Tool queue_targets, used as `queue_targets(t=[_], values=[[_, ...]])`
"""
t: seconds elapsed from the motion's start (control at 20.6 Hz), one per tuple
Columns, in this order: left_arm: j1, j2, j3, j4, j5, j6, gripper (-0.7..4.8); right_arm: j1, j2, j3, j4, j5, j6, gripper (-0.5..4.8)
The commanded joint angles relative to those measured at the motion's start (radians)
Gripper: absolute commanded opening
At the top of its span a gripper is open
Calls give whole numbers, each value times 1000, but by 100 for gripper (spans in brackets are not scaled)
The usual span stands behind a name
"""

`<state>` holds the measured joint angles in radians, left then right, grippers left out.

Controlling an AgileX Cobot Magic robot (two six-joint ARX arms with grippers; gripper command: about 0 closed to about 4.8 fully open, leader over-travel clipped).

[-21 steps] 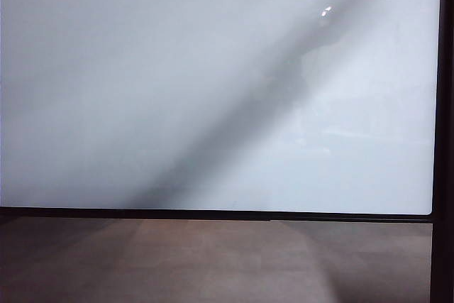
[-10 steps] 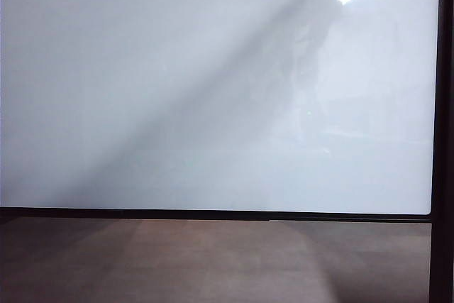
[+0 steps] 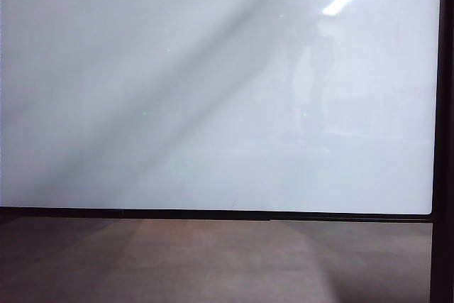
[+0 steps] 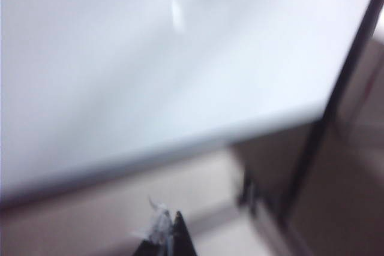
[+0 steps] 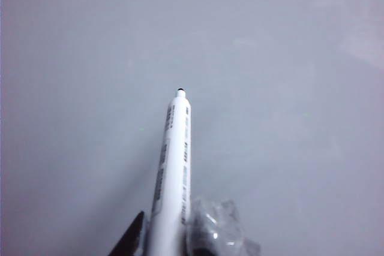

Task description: Reach to the right to find the marker pen, pick it up, and write the number 9 on the whiteboard.

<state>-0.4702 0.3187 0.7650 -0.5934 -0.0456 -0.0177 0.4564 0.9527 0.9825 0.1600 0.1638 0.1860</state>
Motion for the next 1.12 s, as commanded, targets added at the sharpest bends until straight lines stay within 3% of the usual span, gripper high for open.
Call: queue_targets(t=[0.05,0.15,0.34,0.53,0.73,0.97,1.12], values=[[0,-11,24,152,1,2,-5,3,-1,7,35,2,1,-3],[0,-13,24,226,0,2,-5,3,-2,7,40,-2,0,-3],[0,-13,24,208,-3,2,-5,3,-6,7,43,-2,-4,-3],[-1,-14,24,287,14,2,-5,3,16,8,72,-1,-3,-3],[-1,-4,24,481,138,3,-5,8,90,70,85,-8,-3,-3],[-2,14,24,488,293,3,-5,21,238,203,85,-10,-7,-3],[-2,23,24,483,304,2,-5,22,309,245,124,-27,-7,-3]])
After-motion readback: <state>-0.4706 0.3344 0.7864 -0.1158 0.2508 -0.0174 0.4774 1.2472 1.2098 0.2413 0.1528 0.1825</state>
